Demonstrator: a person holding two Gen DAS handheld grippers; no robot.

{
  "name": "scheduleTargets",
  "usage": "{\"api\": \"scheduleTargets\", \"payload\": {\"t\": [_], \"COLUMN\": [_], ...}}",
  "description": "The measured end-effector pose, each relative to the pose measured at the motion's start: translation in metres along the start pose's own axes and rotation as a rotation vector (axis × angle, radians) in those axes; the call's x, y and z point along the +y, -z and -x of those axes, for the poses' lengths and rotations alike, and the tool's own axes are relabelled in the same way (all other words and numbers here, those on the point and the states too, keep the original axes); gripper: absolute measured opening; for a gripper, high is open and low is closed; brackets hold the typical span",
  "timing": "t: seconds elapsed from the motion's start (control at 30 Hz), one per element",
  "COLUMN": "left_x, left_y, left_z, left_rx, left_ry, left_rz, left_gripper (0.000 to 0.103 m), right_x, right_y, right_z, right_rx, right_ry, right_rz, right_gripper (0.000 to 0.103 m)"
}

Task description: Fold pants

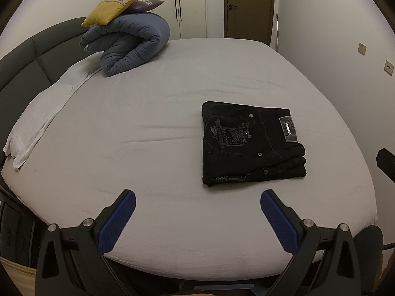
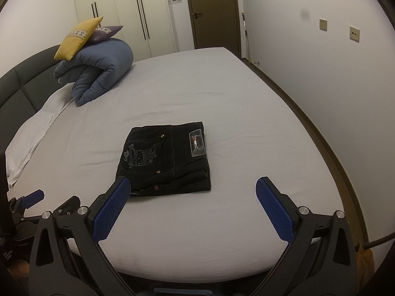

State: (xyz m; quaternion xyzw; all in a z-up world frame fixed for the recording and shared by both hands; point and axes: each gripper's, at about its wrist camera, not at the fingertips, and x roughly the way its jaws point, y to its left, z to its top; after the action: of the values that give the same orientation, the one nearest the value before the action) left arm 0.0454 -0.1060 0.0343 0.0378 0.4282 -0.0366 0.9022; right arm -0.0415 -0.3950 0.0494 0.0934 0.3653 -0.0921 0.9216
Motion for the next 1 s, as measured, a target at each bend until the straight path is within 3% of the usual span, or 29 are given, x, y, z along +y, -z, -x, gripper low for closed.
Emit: {"api": "scheduleTargets", "payload": {"t": [1.0], "left_x": [0.010], "left_y": [0.002], "left_z": [-0.012], "left_rx": [0.026], "left_ry": [0.005], "left_rz": [0.026], "left_gripper": [0.103], "right_x": [0.030], "right_y": [-0.001], "right_z": [-0.027], "right_rx": [0.055], "right_ry": [-0.023], "right_rz": [0.051], "right_gripper": [0.103]}}
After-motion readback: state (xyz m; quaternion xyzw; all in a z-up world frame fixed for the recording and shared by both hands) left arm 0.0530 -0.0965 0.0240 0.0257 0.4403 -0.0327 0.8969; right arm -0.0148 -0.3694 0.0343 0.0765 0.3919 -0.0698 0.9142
